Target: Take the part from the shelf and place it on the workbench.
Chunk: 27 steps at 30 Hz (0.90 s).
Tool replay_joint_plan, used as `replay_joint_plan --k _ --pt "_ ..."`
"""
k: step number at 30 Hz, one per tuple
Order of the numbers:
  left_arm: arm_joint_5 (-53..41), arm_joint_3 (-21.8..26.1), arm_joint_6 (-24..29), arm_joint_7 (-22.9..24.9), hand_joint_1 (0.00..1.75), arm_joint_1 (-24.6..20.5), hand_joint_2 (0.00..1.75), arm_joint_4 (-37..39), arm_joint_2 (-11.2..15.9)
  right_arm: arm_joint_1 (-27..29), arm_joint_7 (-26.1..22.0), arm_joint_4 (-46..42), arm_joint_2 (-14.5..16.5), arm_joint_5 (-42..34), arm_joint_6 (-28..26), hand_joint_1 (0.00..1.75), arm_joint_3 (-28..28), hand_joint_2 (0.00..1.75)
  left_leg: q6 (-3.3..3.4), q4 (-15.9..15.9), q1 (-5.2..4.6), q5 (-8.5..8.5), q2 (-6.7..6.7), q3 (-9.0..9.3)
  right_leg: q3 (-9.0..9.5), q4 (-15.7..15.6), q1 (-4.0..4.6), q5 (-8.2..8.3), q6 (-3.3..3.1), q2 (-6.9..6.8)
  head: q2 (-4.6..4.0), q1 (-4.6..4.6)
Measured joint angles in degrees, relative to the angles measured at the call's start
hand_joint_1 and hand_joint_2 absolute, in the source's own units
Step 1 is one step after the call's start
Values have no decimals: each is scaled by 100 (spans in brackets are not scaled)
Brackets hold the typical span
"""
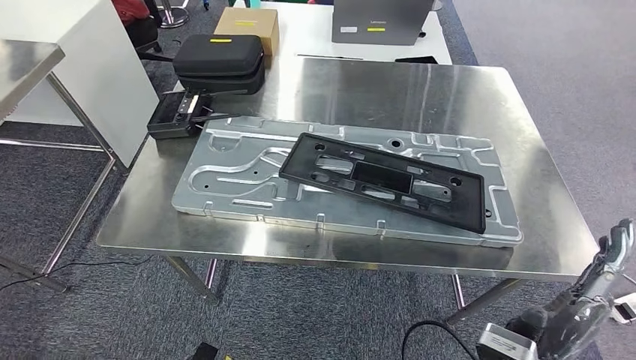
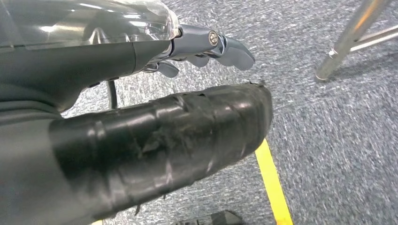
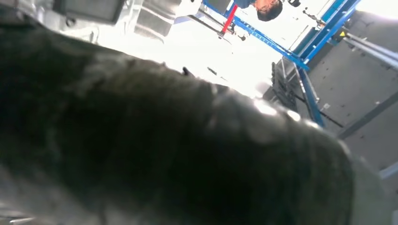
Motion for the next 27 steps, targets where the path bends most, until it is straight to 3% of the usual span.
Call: replay_joint_plan --k 2,3,4,6,8,9,12,14,17,18,19,20,22,24,27 --pt "9 32 2 0 0 6 0 0 1 43 -3 -2 15 -177 0 0 -2 0 17 17 -6 56 15 -102 -236 717 -18 -420 40 -2 1 0" --pt "13 43 2 0 0 10 0 0 1 66 -1 -1 20 -234 0 0 -2 0 12 33 -7 81 21 -154 -267 911 -26 -485 53 -3 1 0" --pt "16 51 2 0 0 12 0 0 1 83 1 -1 22 -267 1 0 -2 0 3 51 -6 101 25 -202 -192 896 -33 -439 58 -4 2 0" --pt "21 55 2 0 0 11 0 0 -1 93 2 0 26 -293 1 0 -1 0 -26 89 -4 134 27 -272 276 242 -49 -155 50 -6 2 0" --pt "25 57 2 0 0 10 0 0 -1 102 14 -1 30 -346 1 0 -1 0 -81 109 -13 172 23 -308 705 -457 -30 28 11 0 2 -2" --pt "28 59 3 0 0 9 0 0 -1 113 29 0 32 -390 1 0 -2 0 -116 112 -16 195 21 -315 790 -633 -12 53 -16 3 2 -2" --pt "57 70 3 1 0 13 0 1 1 152 78 8 39 -577 0 0 -2 0 -236 110 -13 249 14 -343 729 -712 6 126 -127 -1 1 -2" --pt "84 87 3 2 0 21 0 1 4 182 84 27 63 -718 1 0 -2 0 -289 336 -5 -2 6 -445 648 -750 -14 221 -234 -17 1 -9" --pt "114 119 5 1 0 23 0 1 9 242 78 89 124 -926 2 0 -1 0 -326 1310 7 -739 4 -735 475 -748 8 351 -318 -37 1 -20" --pt "126 136 8 0 0 24 0 1 9 263 69 119 146 -995 2 0 -2 0 -332 1555 6 -845 4 -765 411 -738 19 391 -320 -41 1 -20" --pt "139 157 13 0 0 25 0 1 9 282 54 151 171 -1060 2 0 -3 0 -328 1611 5 -823 4 -698 351 -719 29 430 -319 -42 2 -21" --pt "151 175 21 0 0 26 0 0 9 302 33 183 202 -1118 2 0 -6 0 -316 1463 2 -710 4 -531 294 -694 37 463 -313 -41 2 -21" --pt "179 202 44 0 0 17 0 0 12 347 -10 236 276 -1187 2 0 -17 0 -246 694 -21 -460 1 23 202 -637 49 515 -291 -39 2 -21" --pt "198 224 65 0 0 7 0 0 17 399 -34 277 360 -1225 3 0 -49 0 -185 74 -58 -382 1 403 149 -607 52 573 -244 -45 1 -19" --pt "201 246 85 4 0 17 0 1 15 480 -45 344 453 -1298 9 0 -127 0 -125 -100 -71 -302 11 409 123 -617 38 668 -140 -59 1 -20"
